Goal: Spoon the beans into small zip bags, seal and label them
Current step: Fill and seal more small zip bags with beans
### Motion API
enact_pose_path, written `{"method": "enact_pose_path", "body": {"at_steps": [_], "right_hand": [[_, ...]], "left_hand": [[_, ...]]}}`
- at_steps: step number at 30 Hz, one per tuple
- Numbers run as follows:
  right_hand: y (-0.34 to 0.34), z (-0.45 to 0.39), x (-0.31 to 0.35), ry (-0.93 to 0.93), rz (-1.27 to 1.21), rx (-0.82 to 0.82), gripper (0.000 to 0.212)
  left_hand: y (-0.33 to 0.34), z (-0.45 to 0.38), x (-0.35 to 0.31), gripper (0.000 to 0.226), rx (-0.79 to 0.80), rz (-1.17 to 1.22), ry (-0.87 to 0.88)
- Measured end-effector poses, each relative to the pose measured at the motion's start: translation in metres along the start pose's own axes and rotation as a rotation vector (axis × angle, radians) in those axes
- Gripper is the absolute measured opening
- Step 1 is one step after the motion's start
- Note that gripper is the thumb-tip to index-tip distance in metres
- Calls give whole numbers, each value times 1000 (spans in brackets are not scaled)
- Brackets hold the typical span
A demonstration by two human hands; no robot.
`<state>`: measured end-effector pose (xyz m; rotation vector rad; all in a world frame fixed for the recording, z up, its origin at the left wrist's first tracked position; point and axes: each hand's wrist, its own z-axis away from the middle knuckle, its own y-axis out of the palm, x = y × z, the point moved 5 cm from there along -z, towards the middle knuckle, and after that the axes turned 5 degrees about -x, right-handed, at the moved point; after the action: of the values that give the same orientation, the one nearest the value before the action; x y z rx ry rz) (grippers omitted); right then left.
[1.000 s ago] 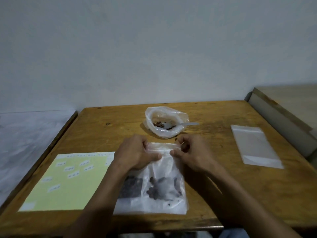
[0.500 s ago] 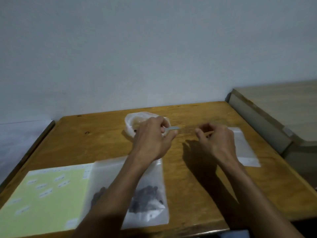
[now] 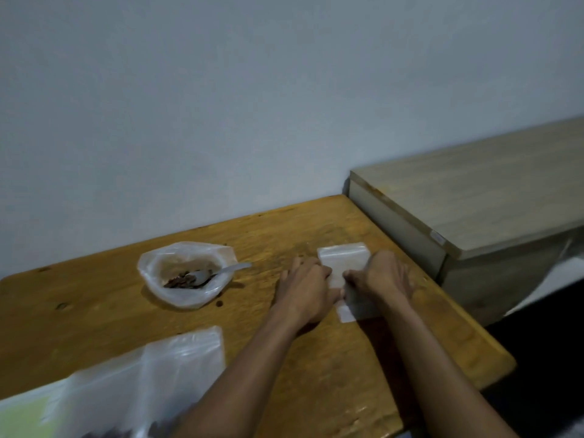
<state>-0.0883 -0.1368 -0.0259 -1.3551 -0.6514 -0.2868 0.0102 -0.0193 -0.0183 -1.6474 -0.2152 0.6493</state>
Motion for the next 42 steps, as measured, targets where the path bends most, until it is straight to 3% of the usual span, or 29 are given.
{"method": "enact_pose_path", "body": {"at_steps": [8, 11, 16, 19, 21, 25, 27, 29, 30, 34, 35, 38, 40, 42], "right_hand": [[2, -1, 4, 15, -52, 79, 48], [4, 1, 4, 18, -35, 22, 67], [5, -2, 6, 58, -18, 19, 73], [-1, 2, 6, 60, -224, -19, 51], [-7, 10, 6, 18, -476, -5, 34], [-27, 32, 24, -125, -839, 170, 31], [-36, 43, 38, -152, -981, 280, 29], [-43, 57, 55, -189, -1044, 401, 28], [-45, 66, 64, -223, -1034, 468, 28], [-47, 99, 95, -373, -930, 615, 26], [-45, 108, 105, -416, -912, 598, 21], [-38, 132, 133, -542, -942, 411, 9], [-31, 151, 153, -655, -941, 339, 6], [-24, 167, 171, -761, -908, 384, 11]], "left_hand": [[2, 10, 10, 56, 25, 18, 5], [0, 11, 9, 56, 48, 29, 3], [-2, 18, 14, 56, 82, 55, -14], [-6, 22, 13, 53, 75, 73, -12], [-11, 25, 13, 52, 19, 186, -32], [-30, 33, 26, 73, -187, 909, -245], [-49, 37, 34, 57, -311, 1099, -345], [-77, 42, 43, 22, -430, 1184, -339], [-91, 46, 47, 13, -449, 1202, -291], [-135, 71, 72, 14, -466, 1052, -119], [-144, 80, 79, 9, -525, 969, -117], [-174, 111, 96, 31, -866, 574, -232], [-185, 124, 98, 39, -862, 644, -261], [-187, 129, 105, 44, -794, 828, -312]]}}
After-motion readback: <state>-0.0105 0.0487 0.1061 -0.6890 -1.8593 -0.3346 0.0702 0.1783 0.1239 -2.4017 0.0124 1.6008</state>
